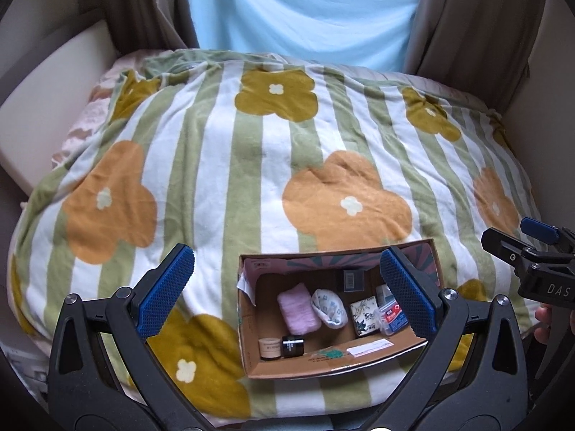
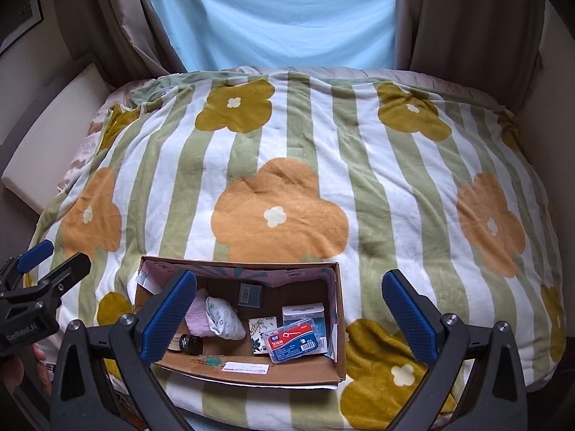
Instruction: Organize objects
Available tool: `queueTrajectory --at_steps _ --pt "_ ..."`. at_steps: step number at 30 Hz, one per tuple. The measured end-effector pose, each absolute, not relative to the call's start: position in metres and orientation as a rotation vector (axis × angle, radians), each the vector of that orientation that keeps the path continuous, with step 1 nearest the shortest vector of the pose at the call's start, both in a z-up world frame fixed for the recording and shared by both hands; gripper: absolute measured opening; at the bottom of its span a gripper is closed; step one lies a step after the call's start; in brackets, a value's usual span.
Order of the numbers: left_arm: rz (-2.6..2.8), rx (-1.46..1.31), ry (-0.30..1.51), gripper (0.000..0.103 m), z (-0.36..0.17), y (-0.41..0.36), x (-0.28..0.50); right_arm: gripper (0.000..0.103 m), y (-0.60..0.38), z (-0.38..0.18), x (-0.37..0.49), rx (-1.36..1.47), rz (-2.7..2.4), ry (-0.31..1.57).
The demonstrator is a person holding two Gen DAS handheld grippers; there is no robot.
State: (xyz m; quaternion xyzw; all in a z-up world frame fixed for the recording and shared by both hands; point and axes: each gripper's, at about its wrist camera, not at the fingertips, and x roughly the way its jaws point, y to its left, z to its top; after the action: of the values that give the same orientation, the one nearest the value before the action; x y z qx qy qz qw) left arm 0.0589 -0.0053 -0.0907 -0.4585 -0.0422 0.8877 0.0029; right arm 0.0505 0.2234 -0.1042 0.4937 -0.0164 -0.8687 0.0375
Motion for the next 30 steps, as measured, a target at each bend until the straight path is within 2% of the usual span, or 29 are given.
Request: queueTrajectory --at_steps 30 --pt "2.77 -1.422 -0.142 0.103 -0.089 -0.005 0.052 0.103 0.22 -0.092 0.047 1.494 -2.696 -0.067"
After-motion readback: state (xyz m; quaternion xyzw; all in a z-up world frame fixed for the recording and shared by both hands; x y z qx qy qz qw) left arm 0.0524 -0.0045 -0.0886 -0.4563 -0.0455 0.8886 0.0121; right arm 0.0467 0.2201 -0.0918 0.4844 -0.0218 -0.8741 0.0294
